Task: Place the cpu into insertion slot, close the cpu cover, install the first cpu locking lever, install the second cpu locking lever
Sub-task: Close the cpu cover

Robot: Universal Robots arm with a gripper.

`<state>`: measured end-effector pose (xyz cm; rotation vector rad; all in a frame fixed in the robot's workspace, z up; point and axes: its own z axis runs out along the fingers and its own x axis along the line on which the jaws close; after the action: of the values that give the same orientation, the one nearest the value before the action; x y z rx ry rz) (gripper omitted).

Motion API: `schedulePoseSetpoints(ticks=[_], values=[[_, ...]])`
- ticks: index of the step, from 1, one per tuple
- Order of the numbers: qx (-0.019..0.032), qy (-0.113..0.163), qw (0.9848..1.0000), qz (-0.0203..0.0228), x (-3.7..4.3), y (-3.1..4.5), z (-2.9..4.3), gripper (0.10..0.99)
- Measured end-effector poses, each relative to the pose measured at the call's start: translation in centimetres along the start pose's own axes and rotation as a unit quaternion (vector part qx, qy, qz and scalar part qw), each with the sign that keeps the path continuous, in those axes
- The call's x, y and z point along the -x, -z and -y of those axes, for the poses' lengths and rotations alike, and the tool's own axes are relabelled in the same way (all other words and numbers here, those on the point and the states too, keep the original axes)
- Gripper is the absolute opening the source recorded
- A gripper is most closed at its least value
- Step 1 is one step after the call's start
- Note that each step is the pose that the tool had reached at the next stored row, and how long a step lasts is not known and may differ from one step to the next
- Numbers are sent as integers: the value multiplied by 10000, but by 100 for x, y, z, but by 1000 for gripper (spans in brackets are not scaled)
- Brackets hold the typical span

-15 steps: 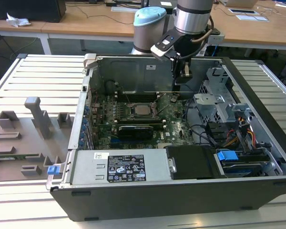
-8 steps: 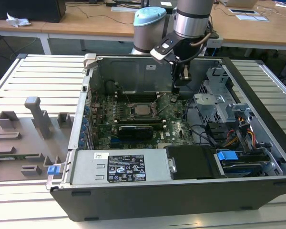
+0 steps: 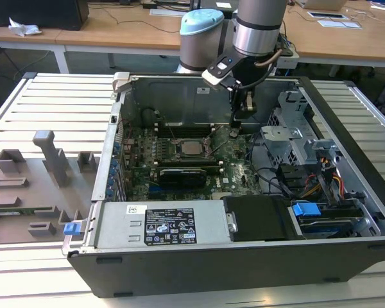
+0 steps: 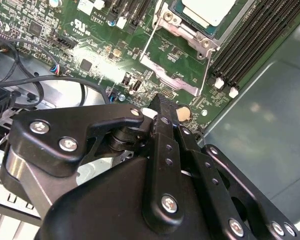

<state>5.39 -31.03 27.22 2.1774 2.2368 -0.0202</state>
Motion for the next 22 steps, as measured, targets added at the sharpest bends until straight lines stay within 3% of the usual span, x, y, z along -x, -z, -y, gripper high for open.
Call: schedulePoseSetpoints(ticks=[5, 8, 17, 22], values=[[0, 0, 10000, -1, -1, -17, 47, 106], [-1, 0, 10000, 1, -7, -36, 17, 106], [-10, 1, 10000, 0, -13, -200, -2, 106], [-10, 0, 10000, 1, -15, -203, 97, 106]])
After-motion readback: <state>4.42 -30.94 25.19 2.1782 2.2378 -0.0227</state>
